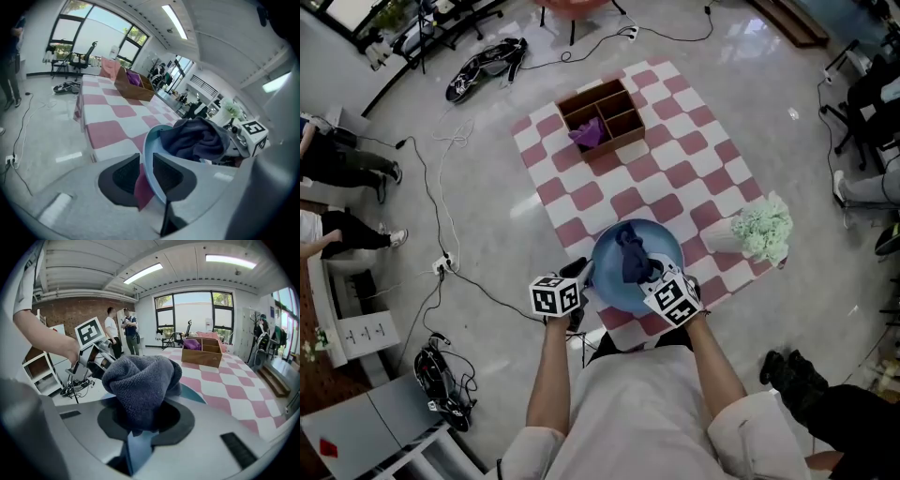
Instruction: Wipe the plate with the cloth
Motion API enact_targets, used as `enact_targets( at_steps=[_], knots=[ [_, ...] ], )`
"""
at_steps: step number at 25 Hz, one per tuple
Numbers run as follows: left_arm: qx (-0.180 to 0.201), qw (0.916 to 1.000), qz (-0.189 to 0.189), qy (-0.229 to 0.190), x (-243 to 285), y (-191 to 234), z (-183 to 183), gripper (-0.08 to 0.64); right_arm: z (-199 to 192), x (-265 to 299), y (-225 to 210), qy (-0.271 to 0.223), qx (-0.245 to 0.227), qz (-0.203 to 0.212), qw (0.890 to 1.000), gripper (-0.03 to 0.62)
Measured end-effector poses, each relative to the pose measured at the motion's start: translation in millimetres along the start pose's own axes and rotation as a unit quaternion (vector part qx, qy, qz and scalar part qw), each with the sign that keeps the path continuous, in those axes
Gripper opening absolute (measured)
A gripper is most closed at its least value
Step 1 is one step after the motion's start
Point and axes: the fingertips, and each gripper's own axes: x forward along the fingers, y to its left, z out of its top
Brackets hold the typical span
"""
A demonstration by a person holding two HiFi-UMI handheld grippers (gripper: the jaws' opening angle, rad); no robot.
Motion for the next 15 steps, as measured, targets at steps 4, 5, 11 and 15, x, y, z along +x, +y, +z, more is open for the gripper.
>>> enact_targets(
  at_steps=[4,5,11,15],
  knots=[
    [0.015,0.9993,-0.027,0.023,19,0,4,0.077,3,-4,0,0.005,-0.004,-0.031,0.999,0.083],
    [0.019,0.9988,-0.033,0.030,24,0,2,0.077,2,-5,1,0.005,-0.002,-0.038,0.999,0.083],
    [0.012,0.9961,-0.057,0.066,42,-5,-6,0.077,-5,-11,7,0.008,0.016,-0.066,0.998,0.083],
    [-0.008,0.9953,-0.063,0.073,51,-3,-9,0.070,0,-8,11,0.003,0.004,-0.070,0.998,0.084]
  ],
)
